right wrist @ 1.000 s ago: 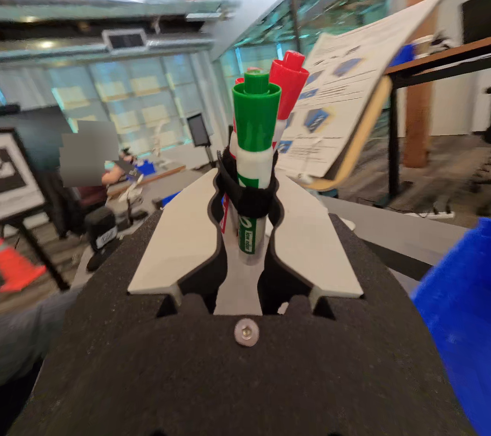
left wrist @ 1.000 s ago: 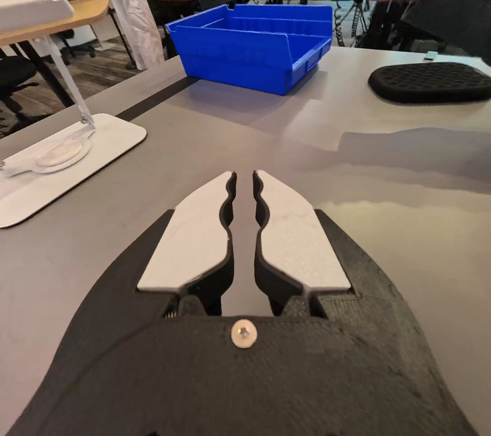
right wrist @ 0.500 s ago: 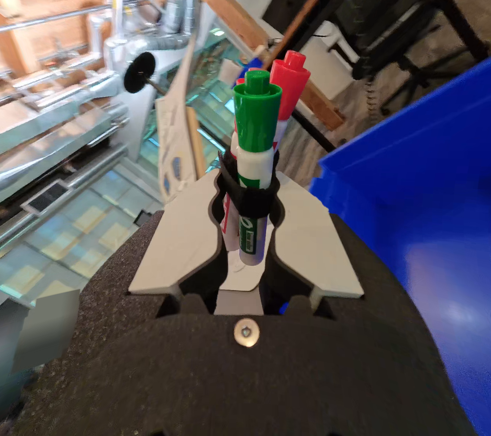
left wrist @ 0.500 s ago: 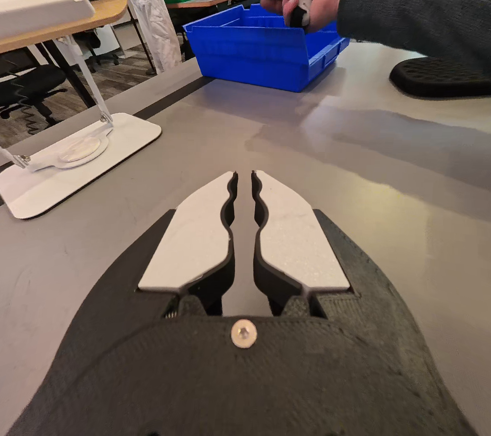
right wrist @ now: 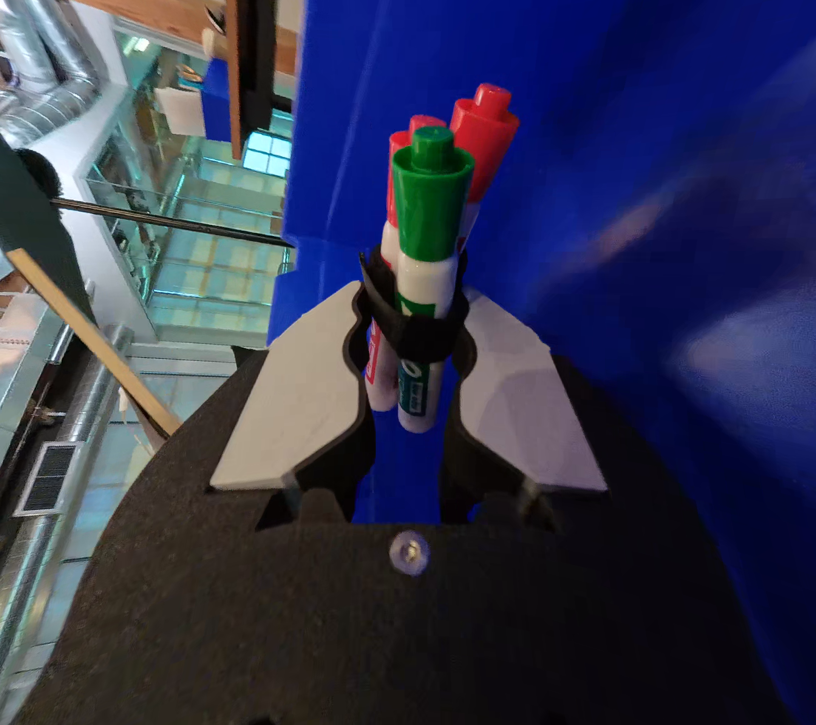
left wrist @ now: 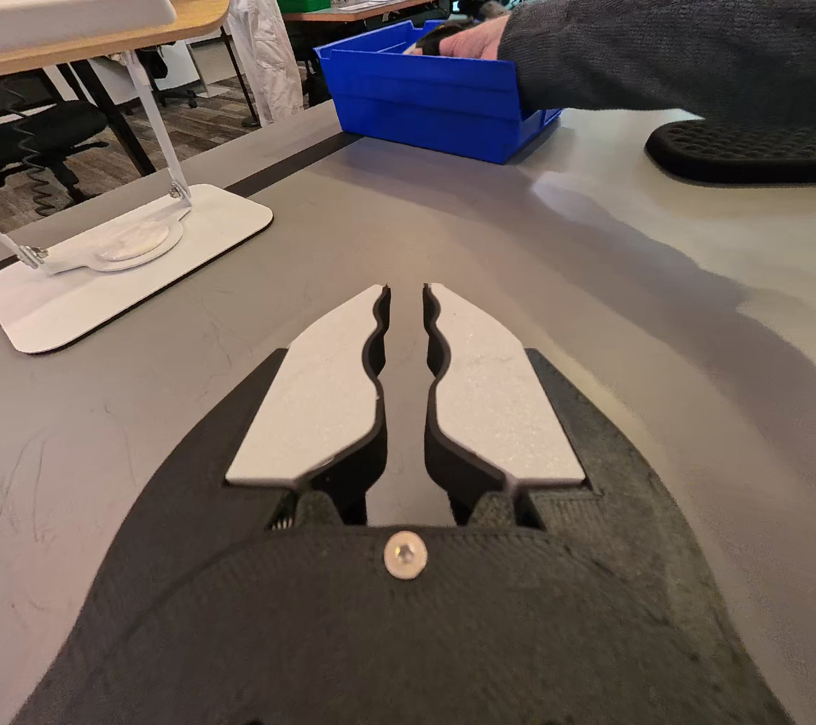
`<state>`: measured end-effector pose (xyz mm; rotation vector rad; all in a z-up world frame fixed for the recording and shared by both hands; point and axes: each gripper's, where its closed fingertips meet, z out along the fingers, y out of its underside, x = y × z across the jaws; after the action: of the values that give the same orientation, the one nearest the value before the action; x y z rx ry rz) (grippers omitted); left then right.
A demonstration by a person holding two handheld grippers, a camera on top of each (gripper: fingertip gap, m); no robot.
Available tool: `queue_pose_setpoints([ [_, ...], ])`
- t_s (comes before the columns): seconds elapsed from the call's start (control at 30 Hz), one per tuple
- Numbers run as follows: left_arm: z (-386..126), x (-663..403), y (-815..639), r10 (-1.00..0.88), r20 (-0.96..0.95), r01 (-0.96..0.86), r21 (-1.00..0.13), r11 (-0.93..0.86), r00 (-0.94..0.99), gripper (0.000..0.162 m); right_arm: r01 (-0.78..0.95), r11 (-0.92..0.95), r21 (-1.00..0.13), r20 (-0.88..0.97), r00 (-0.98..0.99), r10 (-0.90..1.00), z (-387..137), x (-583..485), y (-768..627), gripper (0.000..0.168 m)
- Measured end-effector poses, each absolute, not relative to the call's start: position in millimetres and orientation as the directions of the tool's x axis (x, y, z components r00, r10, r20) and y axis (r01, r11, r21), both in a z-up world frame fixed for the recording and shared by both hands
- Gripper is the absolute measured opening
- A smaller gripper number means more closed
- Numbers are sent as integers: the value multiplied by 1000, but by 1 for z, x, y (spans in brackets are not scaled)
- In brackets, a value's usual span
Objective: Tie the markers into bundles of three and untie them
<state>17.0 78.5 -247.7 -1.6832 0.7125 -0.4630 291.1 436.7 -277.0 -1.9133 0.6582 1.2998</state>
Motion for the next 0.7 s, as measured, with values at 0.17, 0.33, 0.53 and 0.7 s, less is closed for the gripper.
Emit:
queue_pose_setpoints([
  [0.17, -248, 16, 79, -680, -51, -195, -971, -137, 731, 15, -685, -697, -212, -945, 325, -31, -271, 275, 437, 63],
  [0.33, -248, 16, 80, -680, -48, -193, -971, -139, 732, 16, -608, -750, -259, -922, 386, 6, -270, 276, 415, 61],
  [0.53, -249, 19, 78, -692, -47, -200, -970, -142, 720, 17, -353, -805, -478, -804, 546, 237, -239, 278, 386, 40],
  [0.7, -250, 21, 77, -697, -57, -214, -967, -140, 714, 18, 494, -548, -675, -30, 724, 690, -236, 299, 394, 32],
])
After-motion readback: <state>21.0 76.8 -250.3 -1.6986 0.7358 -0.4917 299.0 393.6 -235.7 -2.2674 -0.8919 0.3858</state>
